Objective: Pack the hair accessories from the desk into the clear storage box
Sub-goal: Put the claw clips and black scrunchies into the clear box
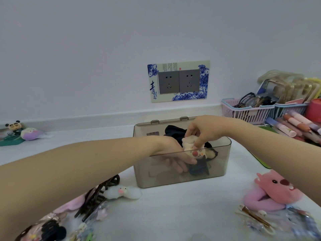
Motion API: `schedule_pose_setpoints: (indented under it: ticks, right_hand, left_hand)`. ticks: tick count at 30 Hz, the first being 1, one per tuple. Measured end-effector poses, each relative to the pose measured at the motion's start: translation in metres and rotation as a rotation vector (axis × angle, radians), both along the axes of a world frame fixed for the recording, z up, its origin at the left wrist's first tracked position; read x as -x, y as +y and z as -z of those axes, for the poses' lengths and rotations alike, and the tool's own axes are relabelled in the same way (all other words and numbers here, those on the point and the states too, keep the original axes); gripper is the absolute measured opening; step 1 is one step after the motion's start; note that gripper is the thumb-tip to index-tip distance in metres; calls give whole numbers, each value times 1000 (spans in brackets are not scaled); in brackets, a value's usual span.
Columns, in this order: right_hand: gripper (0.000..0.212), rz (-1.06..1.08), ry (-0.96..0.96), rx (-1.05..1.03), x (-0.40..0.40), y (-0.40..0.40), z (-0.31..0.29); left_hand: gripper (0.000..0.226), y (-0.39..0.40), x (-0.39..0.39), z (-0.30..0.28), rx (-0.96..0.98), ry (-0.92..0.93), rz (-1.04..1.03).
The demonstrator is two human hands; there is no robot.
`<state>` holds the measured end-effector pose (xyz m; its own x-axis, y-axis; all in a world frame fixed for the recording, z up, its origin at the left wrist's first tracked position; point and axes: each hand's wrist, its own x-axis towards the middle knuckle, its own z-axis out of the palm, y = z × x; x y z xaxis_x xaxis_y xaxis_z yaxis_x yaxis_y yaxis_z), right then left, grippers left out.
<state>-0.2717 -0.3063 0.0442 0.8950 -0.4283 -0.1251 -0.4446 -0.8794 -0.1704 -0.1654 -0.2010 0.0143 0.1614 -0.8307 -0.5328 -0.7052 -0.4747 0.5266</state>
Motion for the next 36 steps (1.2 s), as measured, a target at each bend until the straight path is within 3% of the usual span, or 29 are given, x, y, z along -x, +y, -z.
schedule_pose_setpoints:
  ticks: [3, 7, 15, 18, 24, 28, 32, 36]
  right_hand:
    - [42, 1, -9, -23, 4, -3, 3]
    - [44, -7, -23, -35, 3, -5, 5]
    - [48, -47, 92, -38, 5, 1, -3]
    - [40, -15, 57, -62, 2, 0, -2]
    - [42, 3, -37, -56, 3, 0, 0]
    - [40, -24, -18, -48, 3, 1, 2]
    - [37, -39, -9, -20, 3, -2, 2]
    - [39, -61, -2, 25, 2, 0, 4]
  left_hand:
    - [44, -1, -1, 1, 0, 6, -15]
    - [14, 1, -9, 1, 37, 26, -8]
    - [13, 1, -14, 6, 52, 68, -5]
    - [12, 0, -17, 6, 56, 71, -2]
    - [17, 9, -26, -3, 34, 5, 63]
    - [3, 10, -32, 0, 101, -6, 50]
    - [6, 6, -27, 2, 79, 59, 30]
    - [12, 4, -27, 3, 75, -1, 6]
